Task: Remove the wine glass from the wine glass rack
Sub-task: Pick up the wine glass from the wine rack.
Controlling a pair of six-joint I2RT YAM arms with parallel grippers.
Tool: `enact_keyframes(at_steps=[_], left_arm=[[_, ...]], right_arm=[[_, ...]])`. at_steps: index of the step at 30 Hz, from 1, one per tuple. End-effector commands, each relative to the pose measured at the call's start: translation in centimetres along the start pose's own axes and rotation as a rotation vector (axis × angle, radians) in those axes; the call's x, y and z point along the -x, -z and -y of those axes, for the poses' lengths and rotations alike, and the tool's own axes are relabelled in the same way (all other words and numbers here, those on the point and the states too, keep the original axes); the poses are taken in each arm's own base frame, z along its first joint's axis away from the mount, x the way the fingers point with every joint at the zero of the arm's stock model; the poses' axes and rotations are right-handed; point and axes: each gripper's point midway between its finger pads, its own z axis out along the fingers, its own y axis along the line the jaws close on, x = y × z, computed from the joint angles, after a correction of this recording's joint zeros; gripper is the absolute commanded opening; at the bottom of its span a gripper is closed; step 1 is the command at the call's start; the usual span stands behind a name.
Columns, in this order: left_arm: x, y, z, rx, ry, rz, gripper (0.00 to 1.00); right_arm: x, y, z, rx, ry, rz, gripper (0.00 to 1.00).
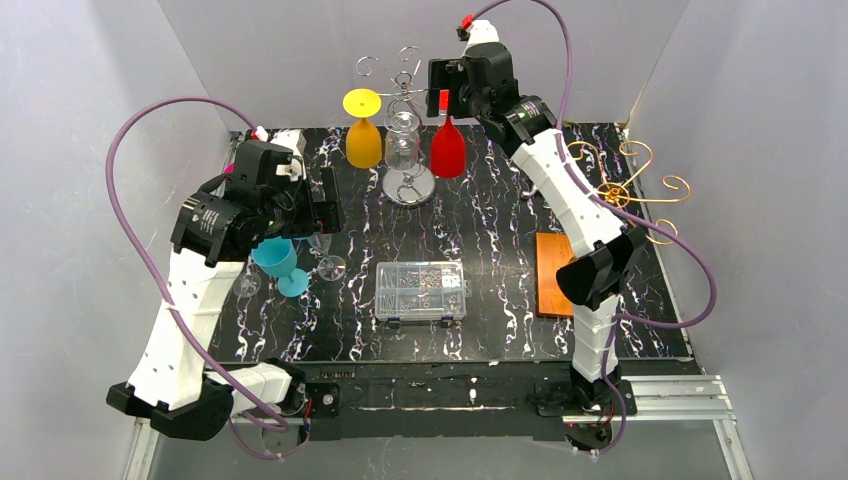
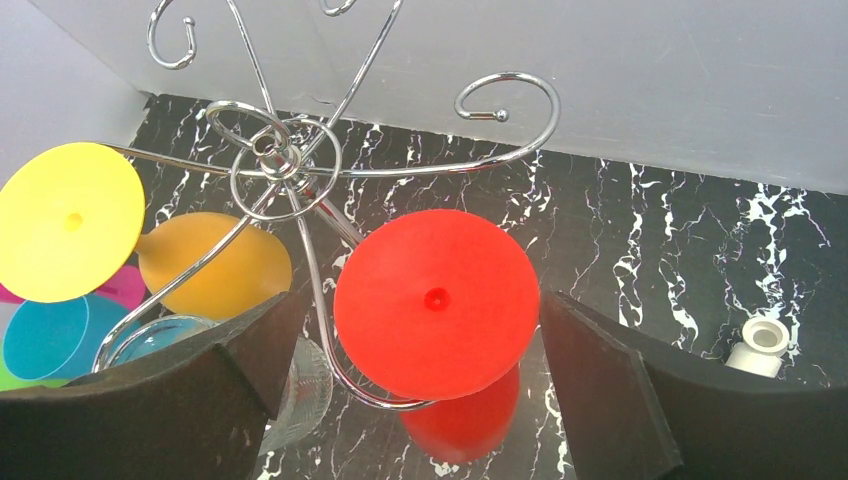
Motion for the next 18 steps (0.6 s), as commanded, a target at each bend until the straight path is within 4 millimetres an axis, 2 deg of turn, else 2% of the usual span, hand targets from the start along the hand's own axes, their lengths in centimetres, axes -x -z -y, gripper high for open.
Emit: enact_keyframes(at_steps=[1, 18], left_arm=[[0.2, 0.7, -0.2, 0.008, -0.012, 0.011, 0.98], [0.2, 0.9, -0.3, 0.013, -0.015, 0.014, 0.98]], right_arm=[[1.5, 0.6, -0.5, 0.007, 0.004, 0.044, 0.98], [0.6, 0.2, -0.5, -0.015, 0.035, 0.02, 0.96]])
